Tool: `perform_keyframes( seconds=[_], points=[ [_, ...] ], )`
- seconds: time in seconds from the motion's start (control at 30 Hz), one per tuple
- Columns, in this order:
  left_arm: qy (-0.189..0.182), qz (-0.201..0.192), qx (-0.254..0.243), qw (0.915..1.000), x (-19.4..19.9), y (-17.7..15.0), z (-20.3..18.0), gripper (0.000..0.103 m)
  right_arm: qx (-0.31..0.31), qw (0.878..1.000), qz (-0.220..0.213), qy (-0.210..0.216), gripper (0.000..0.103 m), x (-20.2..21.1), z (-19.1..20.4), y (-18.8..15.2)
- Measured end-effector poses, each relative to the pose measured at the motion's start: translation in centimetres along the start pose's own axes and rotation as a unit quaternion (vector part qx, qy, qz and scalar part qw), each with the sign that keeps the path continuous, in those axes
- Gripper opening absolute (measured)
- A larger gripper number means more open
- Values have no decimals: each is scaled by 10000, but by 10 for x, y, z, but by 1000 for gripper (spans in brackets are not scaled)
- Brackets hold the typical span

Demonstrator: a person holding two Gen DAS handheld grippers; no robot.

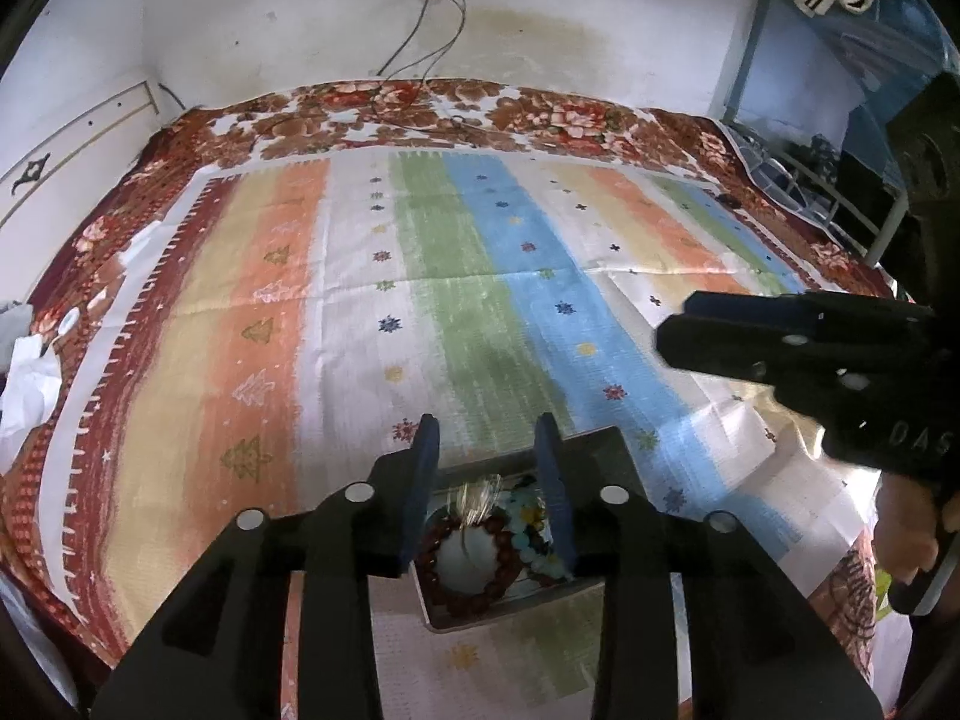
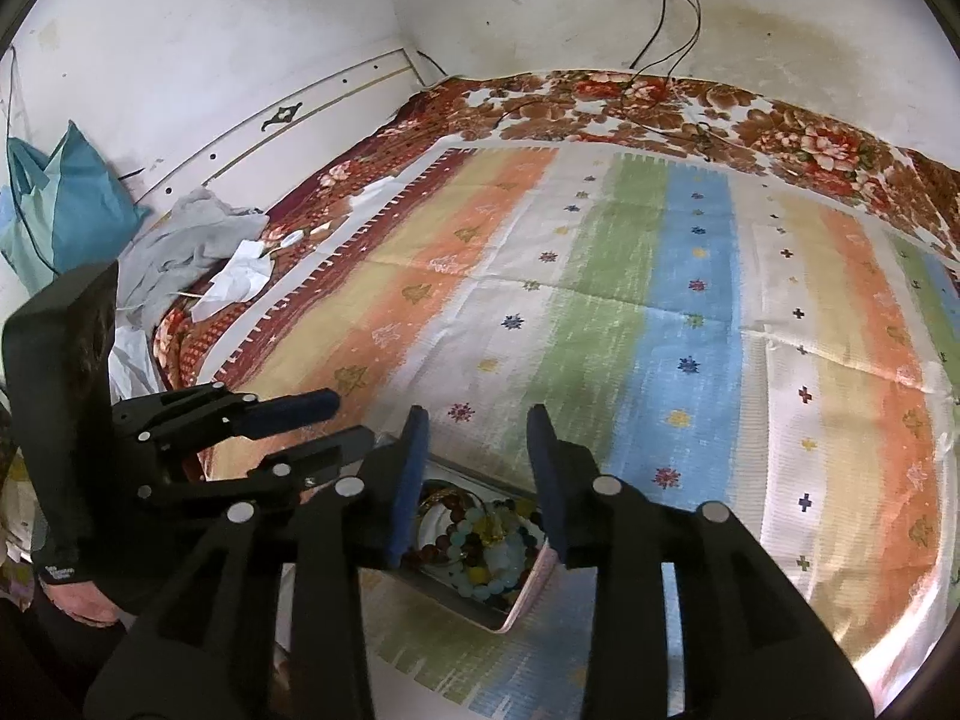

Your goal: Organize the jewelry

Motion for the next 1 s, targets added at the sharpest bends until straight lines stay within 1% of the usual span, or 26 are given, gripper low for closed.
perform_keyframes(
  seconds=[0.1,0.17,0.2,0.23,0.27,0.33,0.4,0.47,0.53,0.6,0.7,0.8,0.87,0.9,0.93,1.0],
  points=[
    [-16,-6,7,10000,5,-1,1,39,-4,10000,-16,-37,43,3,-1,0],
    [-9,-30,-28,10000,9,0,0,40,14,10000,-29,-70,46,5,-1,0],
    [-12,-40,-47,10000,11,-1,-1,42,34,9999,-36,-90,47,6,0,-1],
    [-18,-44,-66,10000,12,-1,-2,47,46,9999,-47,-110,51,8,0,-2],
    [-20,-49,-96,9999,14,-1,-3,49,67,9999,-68,-141,55,10,0,-3],
    [-17,-53,-143,9999,17,-2,-4,55,66,9998,-91,-135,58,14,1,-5],
    [-5,-58,-173,9998,20,-3,-5,56,56,9998,-99,-187,60,18,-1,-7],
    [5,-80,-213,9997,23,-5,-7,57,61,9997,-110,-189,74,24,-1,-9],
    [42,-88,-247,9996,25,-6,-8,63,73,9997,-121,-209,76,28,-2,-10],
    [60,-73,-230,9997,26,-8,-6,67,78,9996,-125,-248,79,32,-3,-11],
    [77,-61,-278,9996,28,-10,-6,79,74,9994,-139,-294,82,37,-7,-13],
    [16,-58,-328,9994,31,-13,-7,88,48,9992,-164,-350,87,41,-11,-16],
    [-66,-68,-421,9991,33,-15,-10,92,72,9993,-165,-336,94,44,-12,-17],
    [-70,-94,-492,9987,35,-16,-13,96,114,9993,-155,-336,94,44,-10,-18],
    [-71,-110,-542,9984,36,-16,-15,97,162,9990,-161,-371,96,45,-9,-18],
    [-143,-72,-727,9972,37,-19,-23,97,222,9985,-183,-464,98,47,-7,-19]
  ],
)
Point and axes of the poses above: each gripper's, at about its wrist camera, not at the fingertips, and x roughly against the way its jaws point, z to its left, y to its top, the point moved 4 cm from there along -x, roughly the way its jaws point, and after that the axes turned 4 degrees about x, right-handed, at the moved point
